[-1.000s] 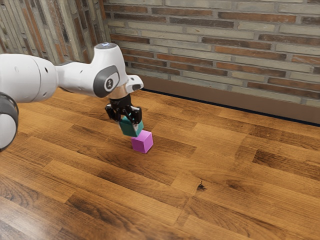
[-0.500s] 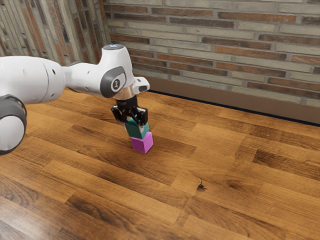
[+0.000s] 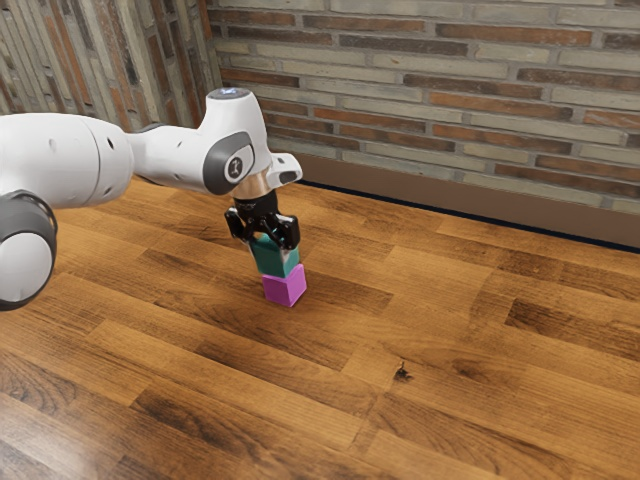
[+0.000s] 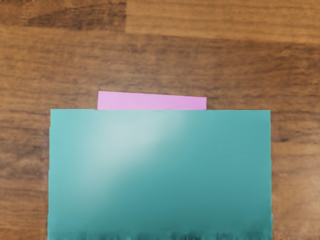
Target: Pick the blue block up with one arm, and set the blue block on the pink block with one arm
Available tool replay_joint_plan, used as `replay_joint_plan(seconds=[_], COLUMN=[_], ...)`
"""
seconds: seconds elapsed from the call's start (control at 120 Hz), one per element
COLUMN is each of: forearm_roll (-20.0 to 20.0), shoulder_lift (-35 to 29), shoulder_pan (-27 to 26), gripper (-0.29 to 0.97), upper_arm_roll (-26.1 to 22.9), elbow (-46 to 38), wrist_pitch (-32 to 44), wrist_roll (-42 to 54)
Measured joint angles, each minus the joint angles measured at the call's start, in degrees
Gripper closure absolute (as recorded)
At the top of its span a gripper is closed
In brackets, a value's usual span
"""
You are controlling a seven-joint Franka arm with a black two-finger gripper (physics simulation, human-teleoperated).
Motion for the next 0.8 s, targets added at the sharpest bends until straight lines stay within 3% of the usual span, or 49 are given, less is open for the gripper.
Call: replay_joint_plan(seconds=[0.308, 0.358, 0.533, 0.8], forearm_roll=[-0.1, -0.2, -1.9, -2.7], shoulder_lift=[-2.5, -5.6, -25.7, -31.5], shoulder_pan=[-0.2, -0.1, 5.1, 13.3], gripper=[0.07, 0.06, 0.04, 0.03], upper_arm_roll=[0.1, 0.1, 0.4, 1.2], elbow=[0.5, -0.5, -13.7, -14.4], wrist_pitch=[-0.7, -1.6, -6.1, -13.5], wrist_roll=[2.1, 2.4, 3.9, 7.7])
